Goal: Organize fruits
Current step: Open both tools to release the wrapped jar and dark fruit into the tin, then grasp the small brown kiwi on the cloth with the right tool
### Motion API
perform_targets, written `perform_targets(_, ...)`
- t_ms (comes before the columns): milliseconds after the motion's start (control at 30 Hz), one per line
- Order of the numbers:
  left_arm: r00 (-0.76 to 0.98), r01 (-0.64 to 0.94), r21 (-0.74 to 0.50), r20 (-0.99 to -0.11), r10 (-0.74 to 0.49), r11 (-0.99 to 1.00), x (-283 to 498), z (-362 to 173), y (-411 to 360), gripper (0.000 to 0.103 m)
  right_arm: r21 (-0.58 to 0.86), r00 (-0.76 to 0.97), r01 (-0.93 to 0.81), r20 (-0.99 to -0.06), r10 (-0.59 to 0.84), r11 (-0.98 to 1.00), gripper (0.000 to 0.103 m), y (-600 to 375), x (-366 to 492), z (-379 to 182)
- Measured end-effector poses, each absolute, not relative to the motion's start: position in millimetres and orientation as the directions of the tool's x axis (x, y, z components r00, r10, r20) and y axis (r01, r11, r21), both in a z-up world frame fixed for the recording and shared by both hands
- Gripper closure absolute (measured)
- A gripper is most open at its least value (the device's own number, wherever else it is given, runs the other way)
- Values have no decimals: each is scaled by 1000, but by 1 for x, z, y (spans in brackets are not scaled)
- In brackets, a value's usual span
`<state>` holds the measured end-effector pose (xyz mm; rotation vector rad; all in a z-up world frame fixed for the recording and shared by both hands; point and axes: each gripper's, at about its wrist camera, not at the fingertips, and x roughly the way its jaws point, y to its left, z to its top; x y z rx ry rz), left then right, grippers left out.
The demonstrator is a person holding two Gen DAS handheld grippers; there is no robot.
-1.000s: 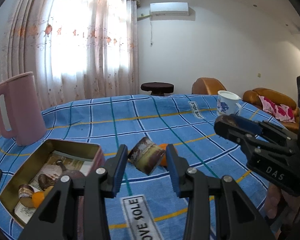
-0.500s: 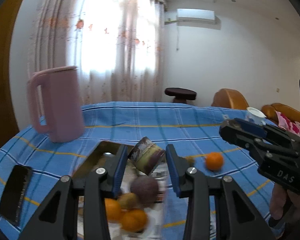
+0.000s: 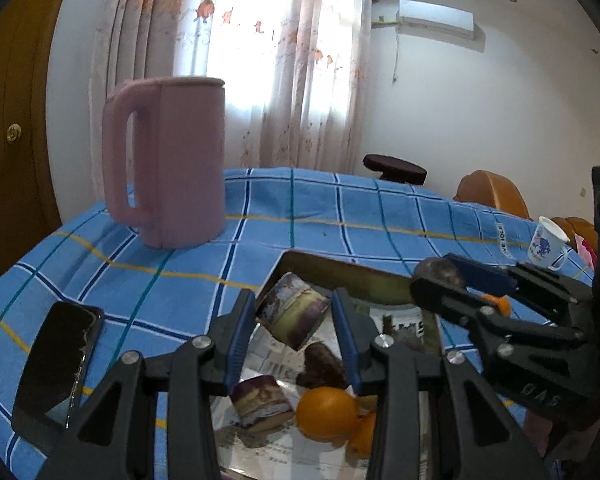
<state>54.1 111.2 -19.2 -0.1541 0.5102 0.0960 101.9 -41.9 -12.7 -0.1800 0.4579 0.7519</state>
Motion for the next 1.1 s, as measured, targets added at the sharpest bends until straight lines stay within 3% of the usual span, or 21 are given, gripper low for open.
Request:
perform_targets(400, 854, -170, -159, -516, 65, 973, 55, -30, 126, 62, -8, 575, -744, -517, 634, 668, 63, -13, 101, -27)
perform_targets(500, 861, -185, -165, -503, 79, 969, 51, -28, 129, 54, 9, 558, -753, -521, 646, 658, 55, -13, 102, -27)
perform_targets(633, 874, -185, -177, -479, 80, 967, 44, -25, 124, 28, 18, 578, -734, -508, 638, 679, 49, -32, 99, -22)
perform_targets(867, 890, -107, -149, -456, 28, 983, 47, -14, 83, 23, -32, 698, -602, -506, 507, 798, 44, -107, 115, -16)
perform_targets(1000, 894, -78, -122, -448, 15, 989, 54, -10, 60, 11, -21, 712, -542, -543, 445, 840, 44, -138, 136, -24)
perform_targets(1100, 887, -77, -107, -461, 19, 991, 62, -7, 52, 11, -53, 695, -550, -583, 421, 834, 44, -131, 146, -30)
